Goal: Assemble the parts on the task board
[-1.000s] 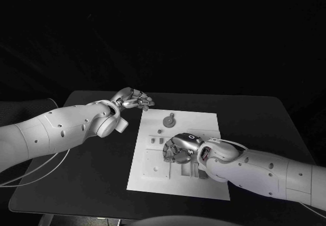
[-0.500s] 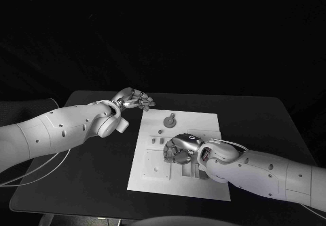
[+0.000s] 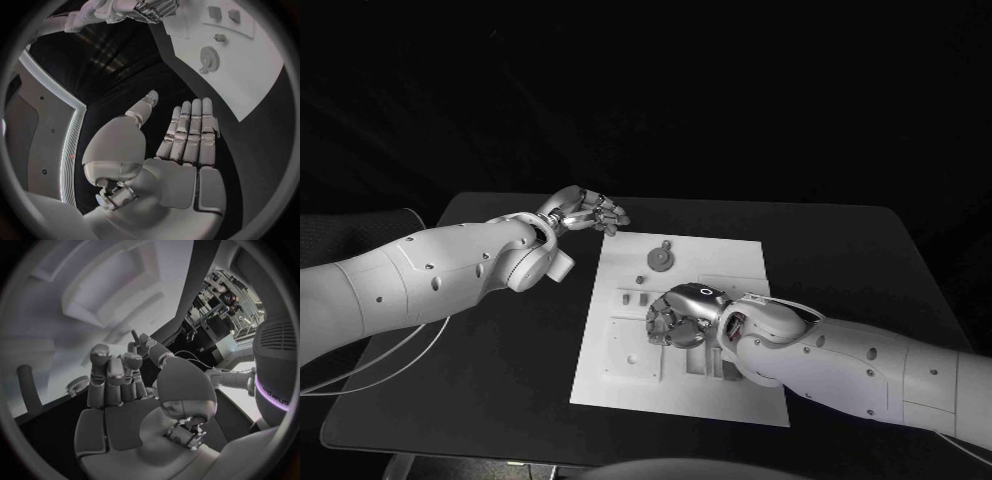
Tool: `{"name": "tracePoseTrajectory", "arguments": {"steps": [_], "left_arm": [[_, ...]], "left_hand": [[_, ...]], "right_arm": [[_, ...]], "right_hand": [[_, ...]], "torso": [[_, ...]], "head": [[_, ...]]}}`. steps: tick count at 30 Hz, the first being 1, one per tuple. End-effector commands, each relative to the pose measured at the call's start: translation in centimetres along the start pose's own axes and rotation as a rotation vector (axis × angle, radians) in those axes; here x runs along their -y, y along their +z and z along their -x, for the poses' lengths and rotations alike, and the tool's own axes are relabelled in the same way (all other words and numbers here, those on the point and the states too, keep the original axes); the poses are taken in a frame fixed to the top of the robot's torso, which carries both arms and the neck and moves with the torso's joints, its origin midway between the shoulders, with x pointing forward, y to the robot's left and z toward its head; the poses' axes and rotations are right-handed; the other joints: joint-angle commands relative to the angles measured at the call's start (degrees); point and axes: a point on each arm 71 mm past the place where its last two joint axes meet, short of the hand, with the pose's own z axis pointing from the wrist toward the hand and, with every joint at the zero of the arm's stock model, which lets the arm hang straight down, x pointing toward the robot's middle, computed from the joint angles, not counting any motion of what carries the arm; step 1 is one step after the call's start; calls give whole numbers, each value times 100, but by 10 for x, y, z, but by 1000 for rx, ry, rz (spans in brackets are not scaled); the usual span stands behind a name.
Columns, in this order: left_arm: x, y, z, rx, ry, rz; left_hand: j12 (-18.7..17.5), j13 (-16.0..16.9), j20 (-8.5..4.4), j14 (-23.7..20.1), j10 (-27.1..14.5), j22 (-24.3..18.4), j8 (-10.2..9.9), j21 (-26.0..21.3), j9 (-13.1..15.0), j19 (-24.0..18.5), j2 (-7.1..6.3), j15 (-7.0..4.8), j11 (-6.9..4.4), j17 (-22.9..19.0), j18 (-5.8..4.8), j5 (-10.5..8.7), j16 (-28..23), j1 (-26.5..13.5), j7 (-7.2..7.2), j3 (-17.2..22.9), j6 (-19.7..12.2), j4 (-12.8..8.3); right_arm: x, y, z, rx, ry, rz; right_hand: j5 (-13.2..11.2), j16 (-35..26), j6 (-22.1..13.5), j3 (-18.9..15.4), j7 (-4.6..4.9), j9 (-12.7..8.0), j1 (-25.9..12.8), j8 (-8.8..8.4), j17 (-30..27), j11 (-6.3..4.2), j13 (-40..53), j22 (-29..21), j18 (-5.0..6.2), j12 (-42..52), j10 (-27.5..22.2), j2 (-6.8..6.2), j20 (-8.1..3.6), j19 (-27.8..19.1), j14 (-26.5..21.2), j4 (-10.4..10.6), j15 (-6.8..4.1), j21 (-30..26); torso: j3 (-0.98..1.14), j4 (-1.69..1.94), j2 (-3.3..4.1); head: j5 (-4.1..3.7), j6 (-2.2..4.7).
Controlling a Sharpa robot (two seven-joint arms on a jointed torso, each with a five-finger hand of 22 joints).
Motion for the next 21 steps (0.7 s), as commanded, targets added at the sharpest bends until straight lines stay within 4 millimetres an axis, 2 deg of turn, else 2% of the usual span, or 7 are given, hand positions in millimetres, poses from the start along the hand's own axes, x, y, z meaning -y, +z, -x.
{"name": "tracePoseTrajectory", "arguments": {"steps": [1,21], "left_arm": [[2,1,-1,-4,-6,-9],[2,1,-2,-7,-7,-6]], "left_hand": [[-21,-8,5,-33,8,-1,-25,-19,-7,-39,-5,2,15,7,88,-22,-19,58,-6,-37,-16,-3],[-36,-16,9,-42,1,1,-26,-24,-9,-47,-5,6,20,13,89,-22,-28,59,-3,-38,-18,-3]], "right_arm": [[1,0,-1,-15,-11,0],[1,2,-4,-41,-12,-3]], "right_hand": [[16,-19,211,36,193,9,-58,15,-2,10,8,50,207,-32,30,10,-51,4,13,-11,-47,2],[15,-22,210,41,195,10,-65,9,-2,12,13,48,207,-36,30,11,-52,3,11,-9,-45,-2]], "torso": [[1,-2,1],[0,-2,0]], "head": [[13,-4],[1,-15]]}}
